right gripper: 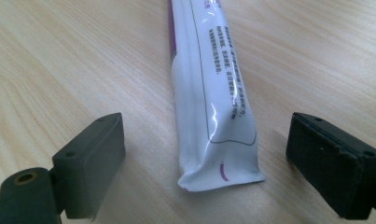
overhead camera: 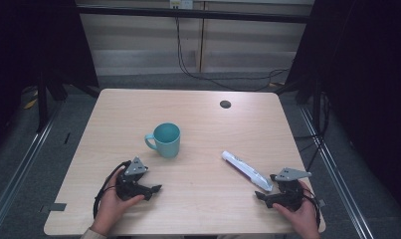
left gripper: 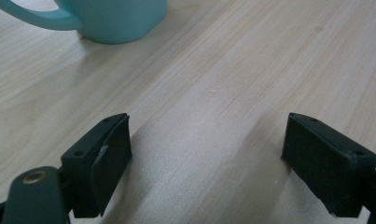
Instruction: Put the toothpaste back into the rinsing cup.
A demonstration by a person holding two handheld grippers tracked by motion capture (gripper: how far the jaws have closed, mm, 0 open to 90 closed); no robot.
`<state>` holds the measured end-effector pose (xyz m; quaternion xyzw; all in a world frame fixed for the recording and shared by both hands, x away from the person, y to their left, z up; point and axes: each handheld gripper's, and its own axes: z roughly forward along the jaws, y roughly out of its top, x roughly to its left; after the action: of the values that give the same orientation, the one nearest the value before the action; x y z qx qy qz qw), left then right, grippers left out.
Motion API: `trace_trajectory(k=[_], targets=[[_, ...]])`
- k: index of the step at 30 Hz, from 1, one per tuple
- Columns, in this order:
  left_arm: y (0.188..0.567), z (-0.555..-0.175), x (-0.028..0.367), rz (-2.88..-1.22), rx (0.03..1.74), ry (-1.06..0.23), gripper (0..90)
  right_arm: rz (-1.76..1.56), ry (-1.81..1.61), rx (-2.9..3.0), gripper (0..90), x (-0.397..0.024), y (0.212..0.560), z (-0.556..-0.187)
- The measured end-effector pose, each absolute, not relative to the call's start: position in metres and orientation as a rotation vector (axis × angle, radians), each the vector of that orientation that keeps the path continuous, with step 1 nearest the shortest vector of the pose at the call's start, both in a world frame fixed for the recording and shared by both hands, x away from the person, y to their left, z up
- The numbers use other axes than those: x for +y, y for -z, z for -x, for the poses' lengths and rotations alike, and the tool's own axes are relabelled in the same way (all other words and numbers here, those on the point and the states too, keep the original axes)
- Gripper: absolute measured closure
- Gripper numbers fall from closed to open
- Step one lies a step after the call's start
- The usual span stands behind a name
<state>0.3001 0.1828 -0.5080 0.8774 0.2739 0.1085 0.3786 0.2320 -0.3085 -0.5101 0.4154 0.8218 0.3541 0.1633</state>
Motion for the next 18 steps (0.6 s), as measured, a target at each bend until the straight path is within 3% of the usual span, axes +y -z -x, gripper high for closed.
trace_trajectory(k=[7, 18], targets=[[0.508, -0.3, 0.183, -2.241, 0.7, -0.28, 15.1, -1.207, -0.997, 2.333, 11.6, -0.307, 0.509, -0.232], [0.508, -0.3, 0.183, -2.241, 0.7, -0.28, 15.1, -1.204, -0.84, 2.526, 21.4, -0.295, 0.488, -0.249]])
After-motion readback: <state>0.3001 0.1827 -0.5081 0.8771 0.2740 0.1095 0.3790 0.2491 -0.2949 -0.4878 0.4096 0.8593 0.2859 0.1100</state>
